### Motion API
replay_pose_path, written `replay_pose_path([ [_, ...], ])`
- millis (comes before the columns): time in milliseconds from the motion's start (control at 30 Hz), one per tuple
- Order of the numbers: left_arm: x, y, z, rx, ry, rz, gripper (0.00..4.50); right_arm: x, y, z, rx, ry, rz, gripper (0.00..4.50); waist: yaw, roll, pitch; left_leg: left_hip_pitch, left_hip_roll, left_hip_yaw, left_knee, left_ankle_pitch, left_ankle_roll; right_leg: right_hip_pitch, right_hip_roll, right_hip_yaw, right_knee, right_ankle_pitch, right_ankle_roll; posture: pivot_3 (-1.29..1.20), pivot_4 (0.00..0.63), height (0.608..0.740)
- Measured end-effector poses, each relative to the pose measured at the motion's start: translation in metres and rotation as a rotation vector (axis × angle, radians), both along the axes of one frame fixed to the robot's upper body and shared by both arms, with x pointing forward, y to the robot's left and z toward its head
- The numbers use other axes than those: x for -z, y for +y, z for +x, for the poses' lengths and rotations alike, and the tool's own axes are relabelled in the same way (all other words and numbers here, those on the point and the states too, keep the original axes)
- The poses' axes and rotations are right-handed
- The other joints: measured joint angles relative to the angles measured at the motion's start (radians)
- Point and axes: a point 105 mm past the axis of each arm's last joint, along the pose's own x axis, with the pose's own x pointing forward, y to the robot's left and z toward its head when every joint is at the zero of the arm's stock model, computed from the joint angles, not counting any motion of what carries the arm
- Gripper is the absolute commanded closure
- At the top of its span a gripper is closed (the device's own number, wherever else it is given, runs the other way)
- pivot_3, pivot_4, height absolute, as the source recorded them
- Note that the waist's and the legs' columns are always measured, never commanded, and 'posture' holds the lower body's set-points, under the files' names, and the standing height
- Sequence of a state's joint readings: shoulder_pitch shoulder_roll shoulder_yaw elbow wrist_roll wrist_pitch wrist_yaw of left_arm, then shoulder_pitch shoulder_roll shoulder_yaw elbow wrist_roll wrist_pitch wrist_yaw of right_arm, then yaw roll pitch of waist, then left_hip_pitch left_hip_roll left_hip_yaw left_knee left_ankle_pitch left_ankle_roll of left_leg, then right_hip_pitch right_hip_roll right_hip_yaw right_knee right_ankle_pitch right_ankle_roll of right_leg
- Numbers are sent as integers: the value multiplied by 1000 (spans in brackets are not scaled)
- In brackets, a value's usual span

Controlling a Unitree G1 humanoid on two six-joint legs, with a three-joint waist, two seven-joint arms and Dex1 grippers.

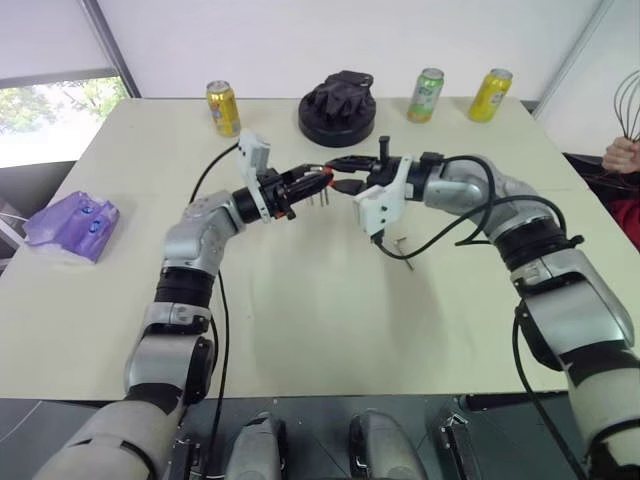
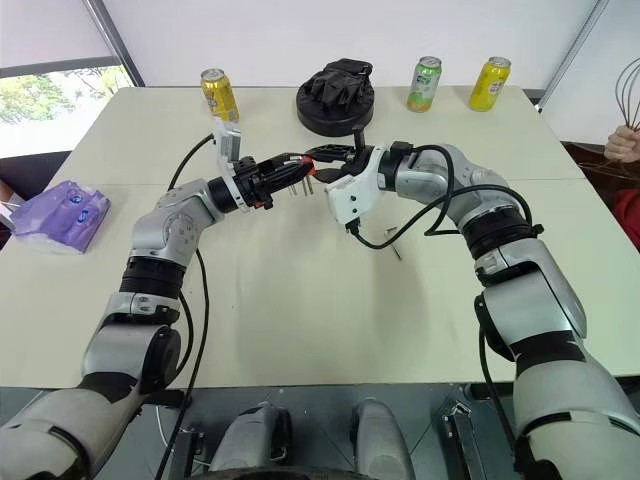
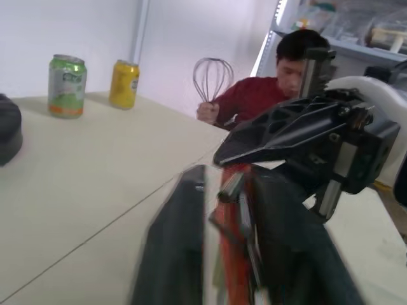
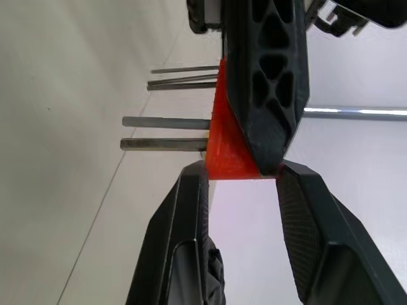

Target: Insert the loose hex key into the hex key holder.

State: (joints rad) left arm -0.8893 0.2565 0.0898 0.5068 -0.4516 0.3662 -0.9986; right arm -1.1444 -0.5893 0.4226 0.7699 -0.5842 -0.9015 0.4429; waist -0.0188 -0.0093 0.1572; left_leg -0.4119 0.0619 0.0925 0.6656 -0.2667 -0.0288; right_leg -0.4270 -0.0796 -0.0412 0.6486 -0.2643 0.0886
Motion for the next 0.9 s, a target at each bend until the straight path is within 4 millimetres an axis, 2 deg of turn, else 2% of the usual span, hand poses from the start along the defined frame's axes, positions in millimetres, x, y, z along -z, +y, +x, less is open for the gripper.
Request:
replay_pose_path([
  [33, 0, 0, 0, -2, 0, 4, 1239, 0, 0, 0, 1, 0, 0, 3511, 0, 0, 0, 0, 0, 0, 0, 0, 0, 0, 0, 0, 0, 0, 0, 0, 150, 740],
  [233, 3, 1, 0, -6, 5, 6, 1239, 0, 0, 0, 1, -2, 3, 3511, 0, 0, 0, 0, 0, 0, 0, 0, 0, 0, 0, 0, 0, 0, 0, 0, 150, 740],
  [333, 4, 1, 0, -4, 8, 5, 1908, 0, 0, 0, 1, -2, 4, 3511, 0, 0, 0, 0, 0, 0, 0, 0, 0, 0, 0, 0, 0, 0, 0, 0, 150, 740],
  [500, 4, 0, -2, 11, 7, 2, 4339, -1, 0, 1, 4, -2, 9, 3511, 0, 0, 0, 0, 0, 0, 0, 0, 0, 0, 0, 0, 0, 0, 0, 0, 150, 740],
  [533, 3, 0, -2, 11, 3, 2, 4456, -2, 0, 1, 5, -2, 12, 3511, 0, 0, 0, 0, 0, 0, 0, 0, 0, 0, 0, 0, 0, 0, 0, 0, 150, 740],
  [667, 3, 0, -2, 12, 0, 2, 4456, -2, 0, 0, 4, 1, 18, 3511, 0, 0, 0, 0, 0, 0, 0, 0, 0, 0, 0, 0, 0, 0, 0, 0, 150, 740],
  [900, 4, 1, 0, -6, 6, 6, 4500, 0, 2, -4, -18, 21, 17, 77, 0, 0, 0, 0, 0, 0, 0, 0, 0, 0, 0, 0, 0, 0, 0, 0, 150, 740],
])
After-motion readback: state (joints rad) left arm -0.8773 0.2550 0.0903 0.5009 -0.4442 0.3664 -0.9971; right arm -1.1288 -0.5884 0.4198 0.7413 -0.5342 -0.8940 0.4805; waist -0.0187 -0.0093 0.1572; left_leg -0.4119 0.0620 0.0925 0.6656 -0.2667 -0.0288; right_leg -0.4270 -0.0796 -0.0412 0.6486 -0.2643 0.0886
